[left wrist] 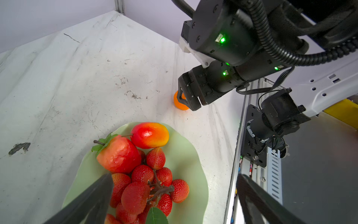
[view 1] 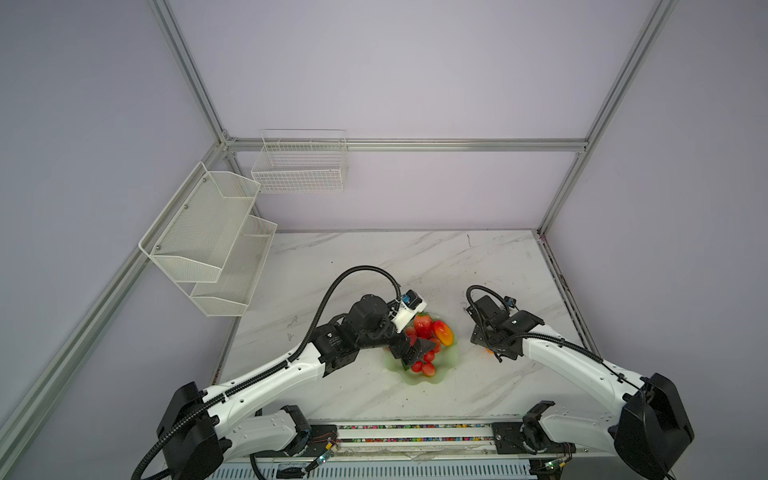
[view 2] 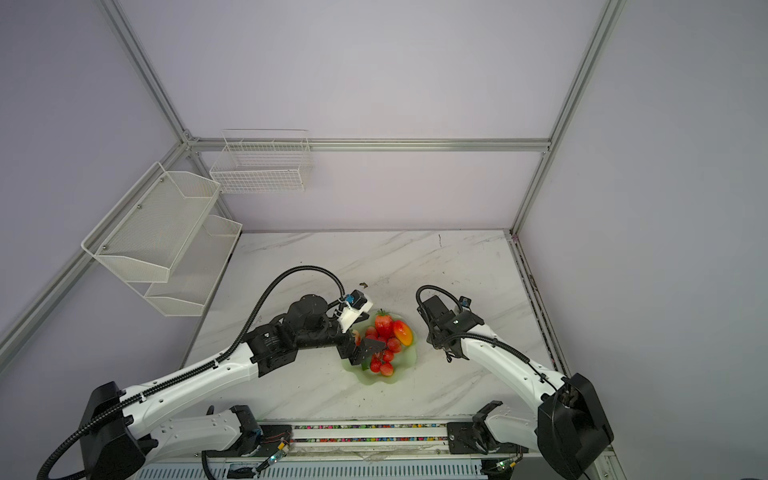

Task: Place and organize the fake fruits in the fruit bowl
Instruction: 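Grasp the orange tangerine with the right gripper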

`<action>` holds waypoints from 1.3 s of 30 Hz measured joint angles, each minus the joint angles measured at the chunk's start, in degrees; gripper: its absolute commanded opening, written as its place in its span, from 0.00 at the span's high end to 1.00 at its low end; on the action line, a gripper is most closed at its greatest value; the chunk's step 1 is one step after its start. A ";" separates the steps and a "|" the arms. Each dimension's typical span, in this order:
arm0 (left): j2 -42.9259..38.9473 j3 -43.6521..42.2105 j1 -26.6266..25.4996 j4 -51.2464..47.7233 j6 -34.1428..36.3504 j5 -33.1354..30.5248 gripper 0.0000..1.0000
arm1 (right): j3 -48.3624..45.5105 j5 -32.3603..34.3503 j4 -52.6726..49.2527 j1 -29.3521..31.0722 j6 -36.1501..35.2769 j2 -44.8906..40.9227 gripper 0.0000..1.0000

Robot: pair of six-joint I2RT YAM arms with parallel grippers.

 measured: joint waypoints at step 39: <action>-0.72 -1.66 0.44 1.03 -1.20 3.45 0.00 | -8.24 -6.12 14.84 -10.36 -6.73 -3.06 0.54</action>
